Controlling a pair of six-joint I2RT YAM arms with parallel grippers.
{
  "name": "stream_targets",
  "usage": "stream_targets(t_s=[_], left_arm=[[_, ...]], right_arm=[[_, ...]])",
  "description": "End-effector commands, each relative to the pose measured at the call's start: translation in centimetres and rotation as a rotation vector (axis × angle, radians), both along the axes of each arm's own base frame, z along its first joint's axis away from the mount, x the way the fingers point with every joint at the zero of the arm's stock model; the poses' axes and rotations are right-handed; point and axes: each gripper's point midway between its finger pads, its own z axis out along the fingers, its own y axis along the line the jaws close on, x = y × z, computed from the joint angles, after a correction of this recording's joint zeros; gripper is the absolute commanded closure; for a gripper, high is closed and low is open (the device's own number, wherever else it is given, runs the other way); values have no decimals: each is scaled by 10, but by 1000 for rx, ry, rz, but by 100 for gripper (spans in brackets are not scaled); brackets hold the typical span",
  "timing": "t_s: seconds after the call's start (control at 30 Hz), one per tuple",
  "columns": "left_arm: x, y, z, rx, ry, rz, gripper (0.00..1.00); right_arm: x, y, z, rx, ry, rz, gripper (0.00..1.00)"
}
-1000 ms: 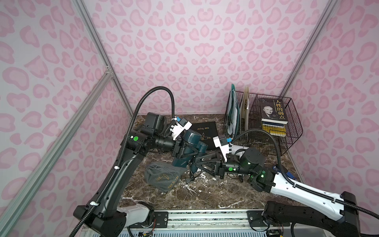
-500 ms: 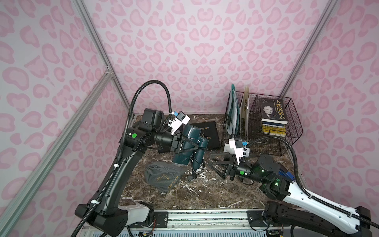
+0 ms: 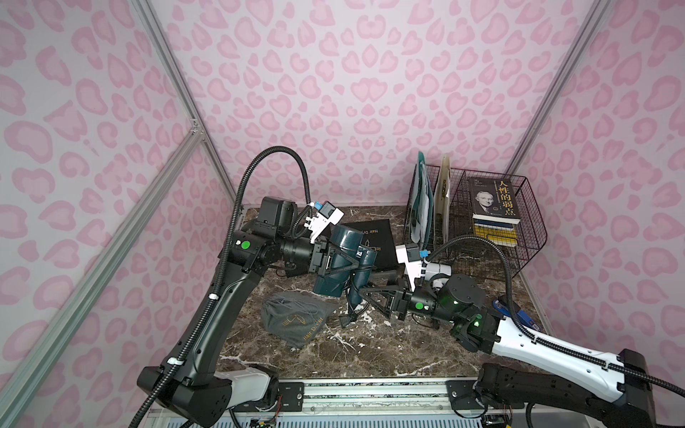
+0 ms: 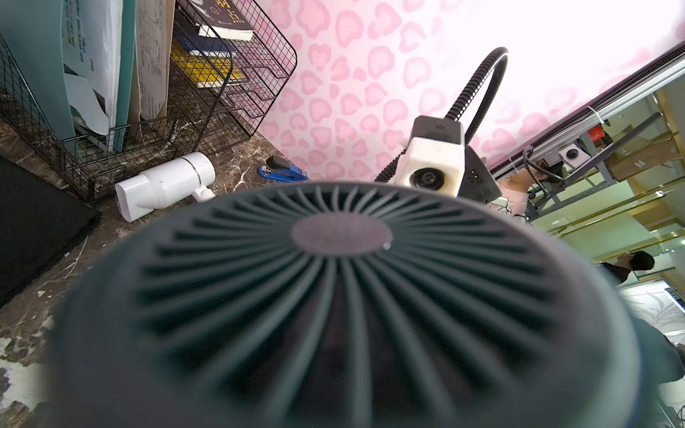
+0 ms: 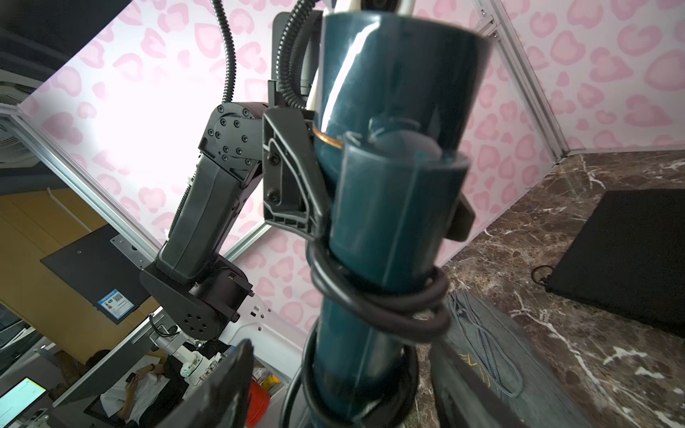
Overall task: Pack away hair dryers
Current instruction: Adjust the hair dryer.
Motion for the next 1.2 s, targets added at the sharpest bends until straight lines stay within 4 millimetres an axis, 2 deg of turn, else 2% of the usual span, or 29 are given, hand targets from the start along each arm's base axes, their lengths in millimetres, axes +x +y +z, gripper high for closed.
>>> stream_targets(t_s=[0.0,0.37,0.5,0.7,0.9,0.93,0.97,1.1,1.17], left_arm=[[-2,-2,12,-50,-40,-27,98],[-4,-3,15,-68,-33,-31,98],[-5,-2,14,-68,-34,-32,98],[-8,-1,14,-70,-45,-36,98],[-11,0,11,-65,-58,-43,96],[-11,0,11,-65,-59,-46,93],[-12,0,11,-64,-62,-48,85],[-12,1,11,-53,-84,-43,32],[-10,2,10,-37,-95,-33,22]], right_arm=[[2,0,13,47,-25,-8,28],[9,14,12,46,-17,0,39],[11,16,10,50,-11,1,47],[14,16,9,60,0,-6,67],[18,12,6,85,16,-17,79],[18,11,6,90,17,-18,82],[19,11,5,91,21,-21,85],[22,7,5,106,31,-33,100],[24,5,5,118,39,-39,100]])
